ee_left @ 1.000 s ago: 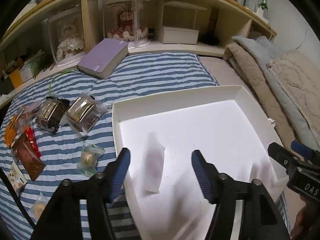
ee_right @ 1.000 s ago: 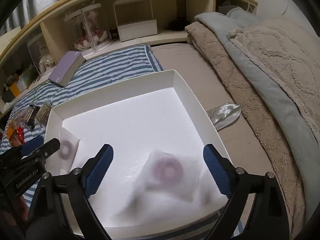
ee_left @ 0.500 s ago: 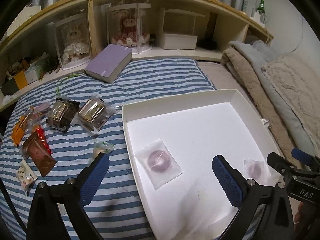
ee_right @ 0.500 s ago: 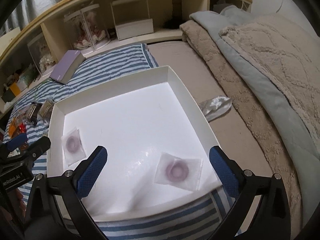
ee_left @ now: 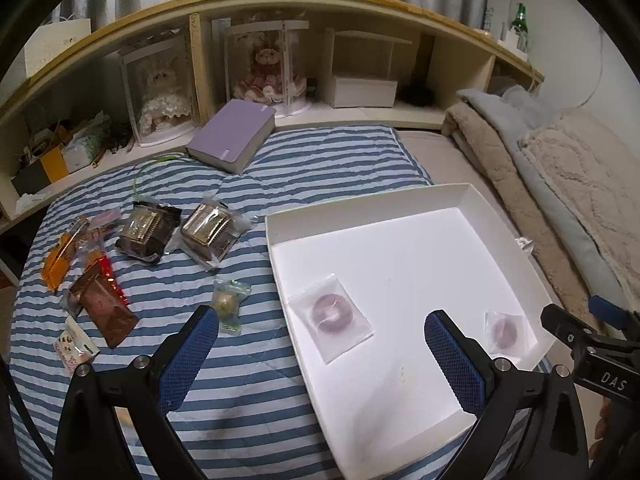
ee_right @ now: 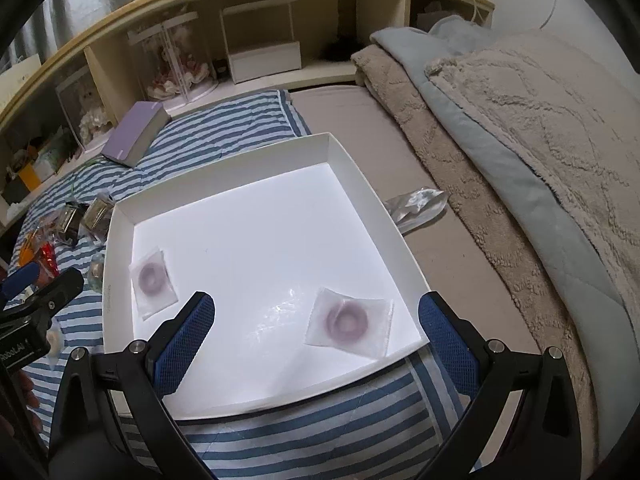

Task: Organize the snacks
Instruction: 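Move both tools back toward the remaining snacks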

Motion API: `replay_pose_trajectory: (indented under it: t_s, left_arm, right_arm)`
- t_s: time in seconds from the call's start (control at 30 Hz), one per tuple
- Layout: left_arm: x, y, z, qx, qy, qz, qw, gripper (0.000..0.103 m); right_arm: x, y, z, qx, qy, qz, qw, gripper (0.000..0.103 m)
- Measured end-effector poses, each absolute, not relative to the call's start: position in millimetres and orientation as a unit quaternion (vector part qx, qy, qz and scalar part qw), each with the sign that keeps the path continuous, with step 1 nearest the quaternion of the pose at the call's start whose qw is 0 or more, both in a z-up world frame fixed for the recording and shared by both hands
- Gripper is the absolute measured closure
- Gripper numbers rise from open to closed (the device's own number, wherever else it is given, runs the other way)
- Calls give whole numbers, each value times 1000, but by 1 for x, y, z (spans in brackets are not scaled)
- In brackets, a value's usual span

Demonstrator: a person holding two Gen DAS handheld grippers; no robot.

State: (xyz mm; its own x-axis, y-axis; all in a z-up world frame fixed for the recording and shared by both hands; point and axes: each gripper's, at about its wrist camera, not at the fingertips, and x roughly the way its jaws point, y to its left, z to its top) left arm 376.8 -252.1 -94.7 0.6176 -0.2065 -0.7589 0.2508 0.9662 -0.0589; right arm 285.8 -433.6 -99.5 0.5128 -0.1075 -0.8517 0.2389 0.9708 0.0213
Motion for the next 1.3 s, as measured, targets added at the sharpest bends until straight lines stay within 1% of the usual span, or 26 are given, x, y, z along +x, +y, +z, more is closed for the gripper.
replay_pose_trajectory:
  t_s: [0.37,0.77,1.07,1.3]
  left_arm:
    - [353,-213,-65,15,404,-113,908,0]
    - [297,-122,-7,29,356,-83,930,0]
    - [265,-50,16,27,339,-54,939,0]
    - [255,-8,13,32,327,-51,943,0]
  right_arm:
    - [277,-409,-67,61,452,-95,885,0]
    - [272,-348,-32,39,402,-54,913,0]
    - [268,-287,-24,19,377,-3,926,0]
    - [262,-234,-31,12,361,48,931,0]
